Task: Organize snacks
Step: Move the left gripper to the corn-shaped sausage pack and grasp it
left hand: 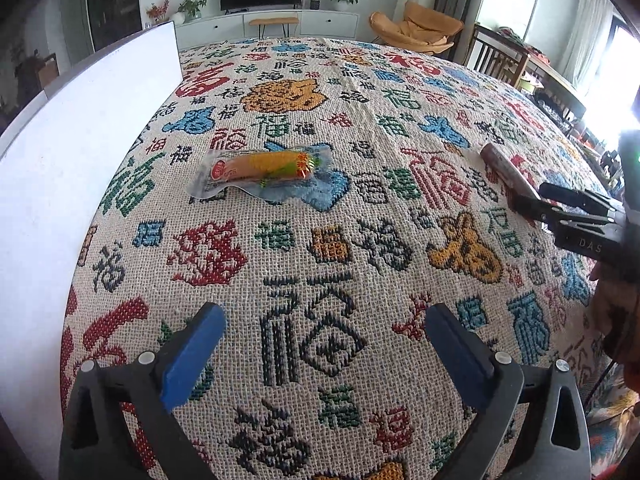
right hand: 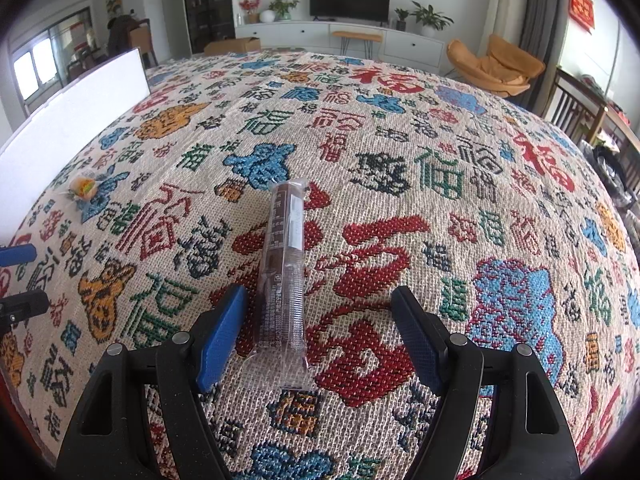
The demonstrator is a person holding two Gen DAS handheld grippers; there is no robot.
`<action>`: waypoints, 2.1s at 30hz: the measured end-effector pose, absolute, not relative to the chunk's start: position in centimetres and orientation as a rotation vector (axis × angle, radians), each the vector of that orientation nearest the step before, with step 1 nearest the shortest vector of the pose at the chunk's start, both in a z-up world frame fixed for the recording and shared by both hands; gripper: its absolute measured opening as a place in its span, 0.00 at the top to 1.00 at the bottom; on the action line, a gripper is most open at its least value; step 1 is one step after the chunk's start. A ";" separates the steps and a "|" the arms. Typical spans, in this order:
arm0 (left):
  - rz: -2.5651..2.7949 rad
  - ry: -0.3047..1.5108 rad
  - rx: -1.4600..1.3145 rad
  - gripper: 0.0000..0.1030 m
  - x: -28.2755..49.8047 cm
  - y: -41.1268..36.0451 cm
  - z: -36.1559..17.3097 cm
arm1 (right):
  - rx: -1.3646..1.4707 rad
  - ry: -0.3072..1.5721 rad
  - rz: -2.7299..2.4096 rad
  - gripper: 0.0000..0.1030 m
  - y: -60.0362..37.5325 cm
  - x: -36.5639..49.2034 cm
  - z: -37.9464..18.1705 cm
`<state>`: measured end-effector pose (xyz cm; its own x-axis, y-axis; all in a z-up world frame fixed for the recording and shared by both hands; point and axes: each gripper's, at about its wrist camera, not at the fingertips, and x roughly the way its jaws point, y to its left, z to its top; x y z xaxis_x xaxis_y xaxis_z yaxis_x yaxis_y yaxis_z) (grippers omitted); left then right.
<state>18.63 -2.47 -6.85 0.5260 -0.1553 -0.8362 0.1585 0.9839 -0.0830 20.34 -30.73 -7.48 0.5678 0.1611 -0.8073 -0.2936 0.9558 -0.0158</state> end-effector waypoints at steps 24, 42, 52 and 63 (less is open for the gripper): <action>-0.175 0.981 0.074 0.00 18.0 -3.3 -7.2 | -0.155 0.929 0.268 0.25 -30.7 20.3 -7.5; -0.388 1.035 0.146 0.00 31.9 0.0 -3.9 | -0.155 0.929 0.268 0.25 -30.7 20.3 -7.5; -0.558 1.224 0.106 0.00 28.0 0.9 -5.9 | -0.155 0.929 0.269 0.25 -30.7 20.2 -7.5; -0.662 1.235 0.106 0.00 23.5 -2.7 -5.3 | -0.155 0.929 0.269 0.25 -30.7 20.2 -7.5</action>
